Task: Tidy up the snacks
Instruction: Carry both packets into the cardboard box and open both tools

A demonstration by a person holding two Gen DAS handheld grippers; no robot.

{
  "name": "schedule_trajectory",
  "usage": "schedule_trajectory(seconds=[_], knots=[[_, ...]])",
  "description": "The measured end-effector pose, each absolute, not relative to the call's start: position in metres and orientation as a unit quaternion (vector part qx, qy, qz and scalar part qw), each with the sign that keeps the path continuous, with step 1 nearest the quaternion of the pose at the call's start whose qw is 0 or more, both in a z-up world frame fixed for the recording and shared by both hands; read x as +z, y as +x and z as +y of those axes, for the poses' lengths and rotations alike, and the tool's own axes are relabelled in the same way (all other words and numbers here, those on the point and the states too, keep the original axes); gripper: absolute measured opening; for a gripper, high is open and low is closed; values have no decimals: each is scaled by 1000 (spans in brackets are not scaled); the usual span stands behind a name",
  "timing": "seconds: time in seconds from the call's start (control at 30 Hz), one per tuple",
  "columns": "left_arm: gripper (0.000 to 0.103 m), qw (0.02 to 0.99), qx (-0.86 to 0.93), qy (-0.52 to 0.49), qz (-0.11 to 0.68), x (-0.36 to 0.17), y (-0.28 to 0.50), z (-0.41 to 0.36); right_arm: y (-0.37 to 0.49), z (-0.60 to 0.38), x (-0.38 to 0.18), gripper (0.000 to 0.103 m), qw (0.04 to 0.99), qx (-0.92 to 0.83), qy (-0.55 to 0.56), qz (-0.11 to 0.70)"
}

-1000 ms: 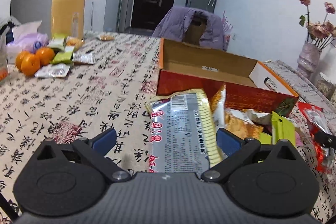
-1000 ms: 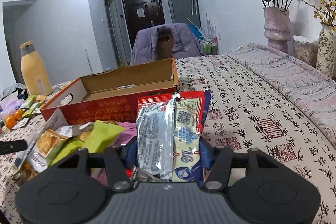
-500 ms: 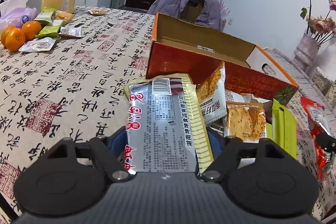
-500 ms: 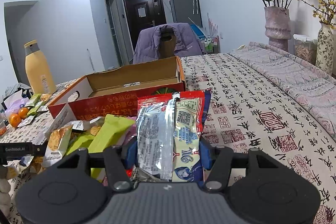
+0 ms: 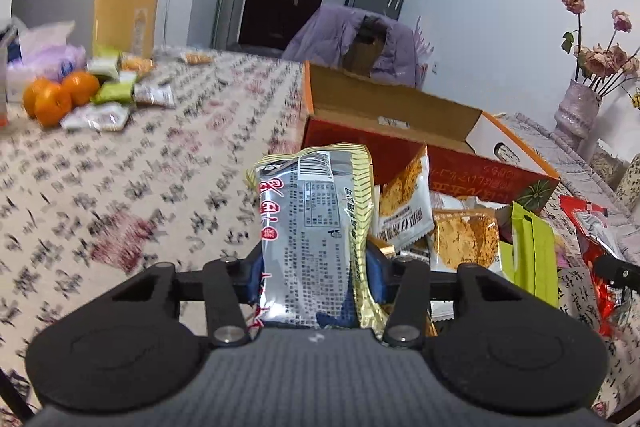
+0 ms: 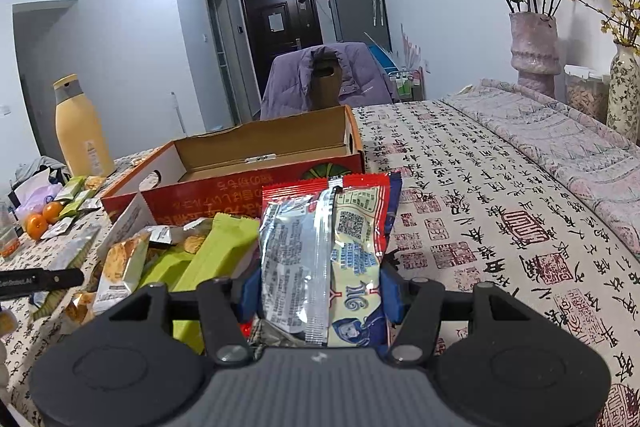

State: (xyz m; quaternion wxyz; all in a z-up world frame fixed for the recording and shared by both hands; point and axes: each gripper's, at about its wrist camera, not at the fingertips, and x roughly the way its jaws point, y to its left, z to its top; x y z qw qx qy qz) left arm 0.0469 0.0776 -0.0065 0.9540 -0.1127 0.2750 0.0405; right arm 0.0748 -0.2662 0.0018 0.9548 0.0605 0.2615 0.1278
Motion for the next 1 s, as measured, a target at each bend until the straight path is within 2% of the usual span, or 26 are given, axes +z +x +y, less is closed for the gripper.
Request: schedule_trajectory(seconds=[0.4,0.7,1.0], knots=[[49,975,35,-60,212,42,52,56,91,-251,29,57,963,146,32,225],[49,980,35,-33,194,72,105,44,138,-227,65,57,968,166,5,187],[49,978,45,-31,203,85,175,38,221,-201,77,57,961,175,21,212]])
